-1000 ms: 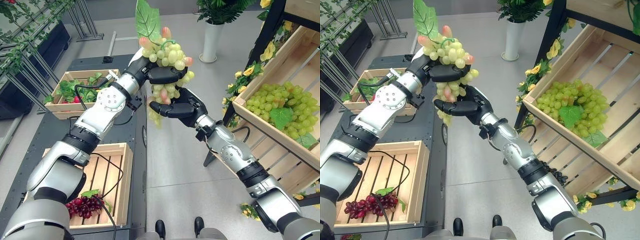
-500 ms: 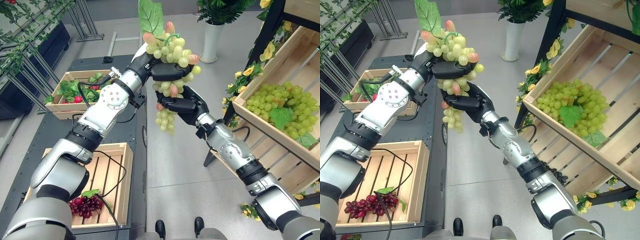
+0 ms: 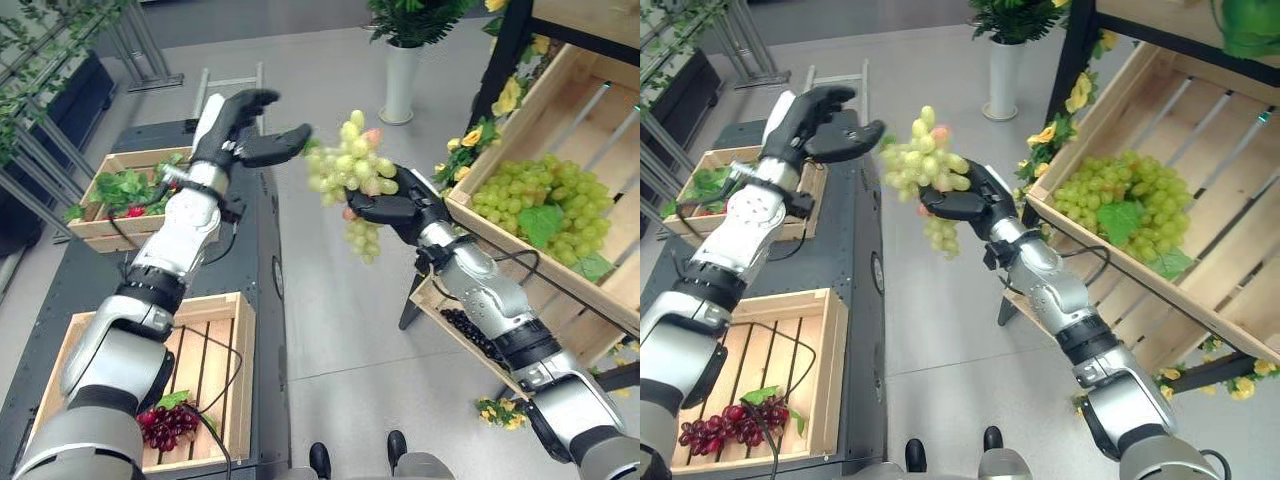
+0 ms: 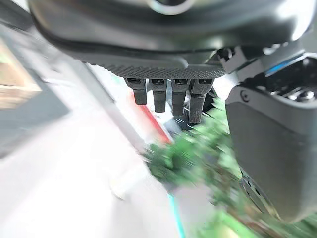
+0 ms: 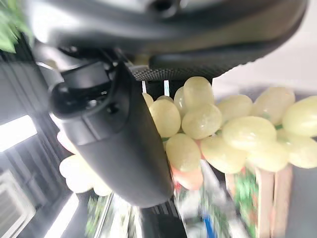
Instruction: Pick up the fruits from the basket on one side to the basket on the other side
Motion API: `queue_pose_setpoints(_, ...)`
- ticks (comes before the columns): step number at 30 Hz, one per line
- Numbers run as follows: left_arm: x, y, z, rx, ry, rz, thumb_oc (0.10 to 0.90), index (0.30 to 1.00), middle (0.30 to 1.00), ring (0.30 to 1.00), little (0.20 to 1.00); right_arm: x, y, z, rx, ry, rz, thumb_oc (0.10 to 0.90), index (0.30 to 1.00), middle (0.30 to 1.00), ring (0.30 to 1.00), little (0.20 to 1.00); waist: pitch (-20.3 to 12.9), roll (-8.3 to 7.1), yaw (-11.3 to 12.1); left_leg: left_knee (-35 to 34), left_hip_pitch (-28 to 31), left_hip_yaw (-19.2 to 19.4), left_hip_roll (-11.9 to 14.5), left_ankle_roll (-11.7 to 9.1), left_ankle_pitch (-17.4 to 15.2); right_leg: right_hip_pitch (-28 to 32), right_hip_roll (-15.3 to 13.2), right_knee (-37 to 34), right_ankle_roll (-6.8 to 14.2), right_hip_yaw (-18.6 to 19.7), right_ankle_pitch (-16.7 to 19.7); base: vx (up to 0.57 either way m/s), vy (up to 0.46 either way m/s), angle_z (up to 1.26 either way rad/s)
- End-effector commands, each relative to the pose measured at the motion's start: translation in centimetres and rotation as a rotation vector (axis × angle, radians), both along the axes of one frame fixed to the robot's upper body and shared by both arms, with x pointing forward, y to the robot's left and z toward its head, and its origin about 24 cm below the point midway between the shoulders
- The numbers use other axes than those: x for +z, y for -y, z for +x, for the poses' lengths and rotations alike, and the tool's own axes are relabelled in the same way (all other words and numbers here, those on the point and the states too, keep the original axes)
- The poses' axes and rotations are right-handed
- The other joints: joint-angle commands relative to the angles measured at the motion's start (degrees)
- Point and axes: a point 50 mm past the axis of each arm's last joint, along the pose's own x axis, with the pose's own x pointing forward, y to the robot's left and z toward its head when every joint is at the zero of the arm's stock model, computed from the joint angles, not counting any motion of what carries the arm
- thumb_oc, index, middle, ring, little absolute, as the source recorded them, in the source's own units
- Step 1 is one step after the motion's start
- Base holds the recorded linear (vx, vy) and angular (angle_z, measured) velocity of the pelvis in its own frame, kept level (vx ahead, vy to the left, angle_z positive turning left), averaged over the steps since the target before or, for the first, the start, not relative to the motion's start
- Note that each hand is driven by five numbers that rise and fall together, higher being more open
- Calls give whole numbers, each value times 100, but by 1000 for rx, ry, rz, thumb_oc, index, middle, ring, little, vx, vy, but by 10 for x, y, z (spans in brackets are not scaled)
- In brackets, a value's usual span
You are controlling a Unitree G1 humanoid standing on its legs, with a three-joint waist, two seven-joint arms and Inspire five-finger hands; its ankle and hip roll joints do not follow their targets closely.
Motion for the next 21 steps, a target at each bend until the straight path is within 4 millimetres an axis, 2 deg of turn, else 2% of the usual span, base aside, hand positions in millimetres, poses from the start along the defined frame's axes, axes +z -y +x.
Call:
queue_pose_setpoints(1,-11,-31,-8,107,-10,34,800,900,900,900,900,50,33,-6,-118,295,1,400,300,300,300,300,-1053,40,-159,15,179,-102,-176,-115,-850,193,324,7,-142,-31,-413,11,50,-19)
queue_pose_setpoints(3,-23,-34,-12,108,-40,7,800,900,900,900,900,49,43,-9,-152,299,-54,400,300,300,300,300,-1045,23,-203,15,191,-62,-172,-111,-865,183,332,7,-132,23,-400,14,50,-20)
queue_pose_setpoints(6,-59,-39,-27,121,-92,-148,800,900,900,900,900,53,63,-18,-173,331,-158,400,300,300,300,300,-1026,-36,-331,15,206,-1,-163,-95,-882,162,374,7,-121,170,-357,25,66,-13)
queue_pose_setpoints(9,-88,-33,-39,120,-119,-257,800,900,900,900,900,60,68,-27,-148,359,-210,400,300,300,300,300,-1028,-78,-426,15,214,54,-157,-93,-891,129,403,12,-111,287,-324,29,59,-20)
queue_pose_setpoints(13,-130,-16,-56,114,-181,-355,800,900,900,900,900,76,68,-41,-72,412,-205,400,300,300,300,300,-1075,-140,-552,15,215,164,-146,-86,-908,70,439,28,-100,467,-294,27,42,-23)
queue_pose_setpoints(18,-162,11,-69,91,-239,-428,800,900,900,900,900,82,60,-58,70,431,-148,400,300,300,300,300,-1084,-207,-691,15,222,306,-141,-67,-924,0,482,70,-91,667,-268,22,28,-23)
queue_pose_setpoints(21,-173,21,-74,74,-276,-446,800,900,900,900,900,85,56,-64,122,434,-120,400,300,300,300,300,-1090,-228,-740,15,230,394,-132,-63,-926,-20,496,77,-90,737,-254,25,25,-10)
